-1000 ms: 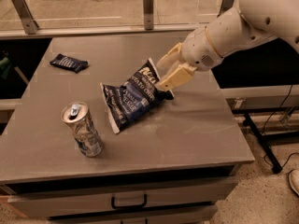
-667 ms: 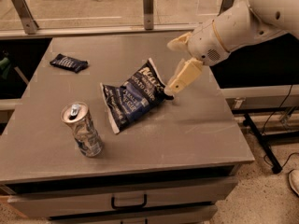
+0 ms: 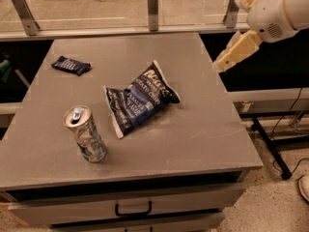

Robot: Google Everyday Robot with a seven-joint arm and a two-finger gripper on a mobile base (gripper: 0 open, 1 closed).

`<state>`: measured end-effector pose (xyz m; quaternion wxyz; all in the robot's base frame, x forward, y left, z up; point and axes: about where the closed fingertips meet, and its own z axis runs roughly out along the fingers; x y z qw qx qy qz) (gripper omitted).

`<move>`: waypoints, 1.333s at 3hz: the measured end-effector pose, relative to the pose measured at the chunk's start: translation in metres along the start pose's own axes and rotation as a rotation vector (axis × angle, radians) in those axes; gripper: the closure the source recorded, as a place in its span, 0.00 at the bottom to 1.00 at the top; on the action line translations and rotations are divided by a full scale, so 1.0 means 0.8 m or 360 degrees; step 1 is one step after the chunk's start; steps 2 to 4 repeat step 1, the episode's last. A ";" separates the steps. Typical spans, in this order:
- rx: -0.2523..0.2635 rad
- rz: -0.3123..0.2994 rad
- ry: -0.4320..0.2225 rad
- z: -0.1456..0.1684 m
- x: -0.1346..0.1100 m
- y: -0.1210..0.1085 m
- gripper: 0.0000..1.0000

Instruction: Move blue chip bag near redbull can

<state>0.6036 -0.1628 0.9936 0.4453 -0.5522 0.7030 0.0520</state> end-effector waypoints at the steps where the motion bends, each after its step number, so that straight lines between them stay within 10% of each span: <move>1: 0.0369 -0.0014 0.0033 -0.077 -0.016 -0.050 0.00; 4: 0.0369 -0.0014 0.0033 -0.077 -0.016 -0.050 0.00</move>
Offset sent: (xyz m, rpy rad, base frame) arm 0.0000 0.0000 0.0000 0.0000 0.0000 0.0000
